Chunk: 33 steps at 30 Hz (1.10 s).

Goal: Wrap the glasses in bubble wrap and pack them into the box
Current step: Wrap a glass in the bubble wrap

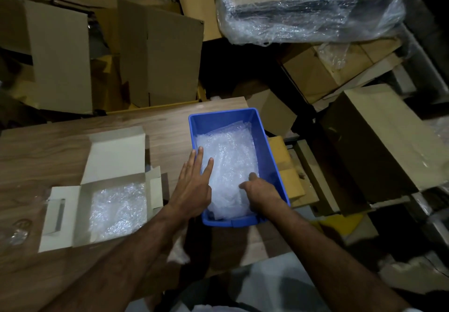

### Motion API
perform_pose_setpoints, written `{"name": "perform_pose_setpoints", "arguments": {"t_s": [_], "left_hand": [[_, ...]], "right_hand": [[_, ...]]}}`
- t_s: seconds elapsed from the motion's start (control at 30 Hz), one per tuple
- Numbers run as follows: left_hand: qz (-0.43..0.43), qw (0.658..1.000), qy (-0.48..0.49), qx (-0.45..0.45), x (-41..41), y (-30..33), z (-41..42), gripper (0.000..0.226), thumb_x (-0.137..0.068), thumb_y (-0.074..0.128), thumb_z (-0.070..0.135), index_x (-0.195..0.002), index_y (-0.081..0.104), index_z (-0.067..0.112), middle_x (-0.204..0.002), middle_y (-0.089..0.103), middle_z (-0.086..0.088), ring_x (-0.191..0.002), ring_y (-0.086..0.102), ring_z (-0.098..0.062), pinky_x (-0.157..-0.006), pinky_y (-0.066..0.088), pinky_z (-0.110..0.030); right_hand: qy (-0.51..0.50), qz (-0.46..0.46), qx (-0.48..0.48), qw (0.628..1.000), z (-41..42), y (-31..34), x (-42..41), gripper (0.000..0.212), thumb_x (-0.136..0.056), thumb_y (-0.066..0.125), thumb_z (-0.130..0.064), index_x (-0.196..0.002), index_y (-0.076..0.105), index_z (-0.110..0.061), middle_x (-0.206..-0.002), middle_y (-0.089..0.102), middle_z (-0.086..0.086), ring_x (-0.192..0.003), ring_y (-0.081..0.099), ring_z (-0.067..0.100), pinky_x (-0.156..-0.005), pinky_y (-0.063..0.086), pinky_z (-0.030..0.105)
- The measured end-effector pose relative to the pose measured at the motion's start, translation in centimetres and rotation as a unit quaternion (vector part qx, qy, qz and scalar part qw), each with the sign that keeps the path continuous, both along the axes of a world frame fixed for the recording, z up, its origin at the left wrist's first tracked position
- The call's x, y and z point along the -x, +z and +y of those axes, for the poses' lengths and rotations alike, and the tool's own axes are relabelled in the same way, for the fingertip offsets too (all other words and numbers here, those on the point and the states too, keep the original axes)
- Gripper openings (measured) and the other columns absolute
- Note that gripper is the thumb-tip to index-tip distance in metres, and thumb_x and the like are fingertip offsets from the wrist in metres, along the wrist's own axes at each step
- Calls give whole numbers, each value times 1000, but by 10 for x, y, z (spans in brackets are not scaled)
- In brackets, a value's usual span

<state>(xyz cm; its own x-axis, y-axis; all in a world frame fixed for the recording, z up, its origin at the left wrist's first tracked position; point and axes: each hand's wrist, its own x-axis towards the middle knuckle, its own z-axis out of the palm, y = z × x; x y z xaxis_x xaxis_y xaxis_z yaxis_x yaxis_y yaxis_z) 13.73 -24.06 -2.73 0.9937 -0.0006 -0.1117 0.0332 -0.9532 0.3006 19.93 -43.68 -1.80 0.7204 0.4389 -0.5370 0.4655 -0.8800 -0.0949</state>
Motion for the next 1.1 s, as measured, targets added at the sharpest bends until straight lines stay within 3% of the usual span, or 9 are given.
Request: {"name": "perform_pose_setpoints", "arguments": {"t_s": [0.23, 0.37, 0.43, 0.57, 0.67, 0.73, 0.8, 0.93, 1.1], "left_hand": [[-11, 1000, -3, 0, 1, 0, -1, 84, -90, 51, 12, -162, 8, 17, -166, -19, -15, -153, -21, -32, -122, -5, -43], [-5, 1000, -4, 1, 1, 0, 0, 84, -91, 50, 13, -162, 6, 17, -166, -21, -15, -153, -22, -32, -121, -7, -43], [-5, 1000, -5, 2, 0, 0, 0, 84, -90, 50, 11, -162, 6, 16, -166, -20, -15, -153, -22, -32, -123, -5, -45], [-1, 1000, -3, 4, 0, -1, 0, 86, -89, 51, 10, -162, 6, 16, -166, -21, -16, -153, -22, -32, -126, 1, -49], [-7, 1000, -1, 5, -1, -1, 0, 86, -88, 52, 10, -162, 8, 16, -166, -20, -16, -153, -22, -32, -125, 1, -48], [-1, 1000, -3, 3, 0, 1, 0, 86, -89, 51, 11, -162, 5, 16, -166, -22, -15, -152, -23, -32, -126, 0, -48], [7, 1000, -5, 1, 1, 3, 0, 85, -91, 50, 12, -162, 1, 17, -165, -25, -15, -152, -25, -31, -123, -6, -45], [8, 1000, -1, 9, 0, 5, -1, 85, -93, 49, 13, -162, 0, 18, -165, -26, -13, -151, -28, -30, -119, -12, -40], [11, 1000, -1, 12, 1, 5, 0, 84, -93, 49, 14, -162, 1, 18, -165, -26, -13, -151, -27, -29, -120, -11, -40]], "right_hand": [[-7, 4, -78, 997, -9, 0, 1, 53, -89, 65, -10, -138, 59, -30, -156, 32, 3, -139, 41, 25, -105, 49, 40], [-6, 68, -72, 995, -15, 14, -5, 63, -86, 67, -30, -146, 51, -26, -151, 40, 7, -140, 38, 28, -109, 43, 43], [-40, 123, -113, 985, -17, 22, -10, 66, -80, 66, -38, -143, 56, -24, -147, 45, 7, -137, 42, 28, -109, 40, 37], [-55, 172, -129, 975, -19, 27, -11, 76, -75, 81, -24, -146, 53, -22, -149, 41, 2, -137, 42, 22, -104, 35, 22], [-33, 136, -95, 986, -13, 19, -8, 80, -77, 81, -17, -149, 48, -26, -160, 29, 6, -146, 32, 25, -114, 32, 28], [-19, 97, -75, 992, -10, 11, -6, 69, -83, 77, -18, -146, 52, -30, -162, 27, 7, -148, 30, 25, -117, 33, 34], [-9, 57, -84, 995, -9, 7, -2, 48, -93, 68, -26, -140, 59, -31, -159, 35, 7, -146, 33, 25, -115, 37, 39], [12, -34, -153, 988, -12, 4, 2, 34, -102, 49, -31, -125, 71, -19, -146, 56, 12, -141, 42, 21, -110, 34, 29], [11, -120, -239, 963, -13, 16, 0, 36, -90, 48, -24, -112, 76, -16, -111, 74, 6, -104, 65, 25, -92, 44, 33]]}}
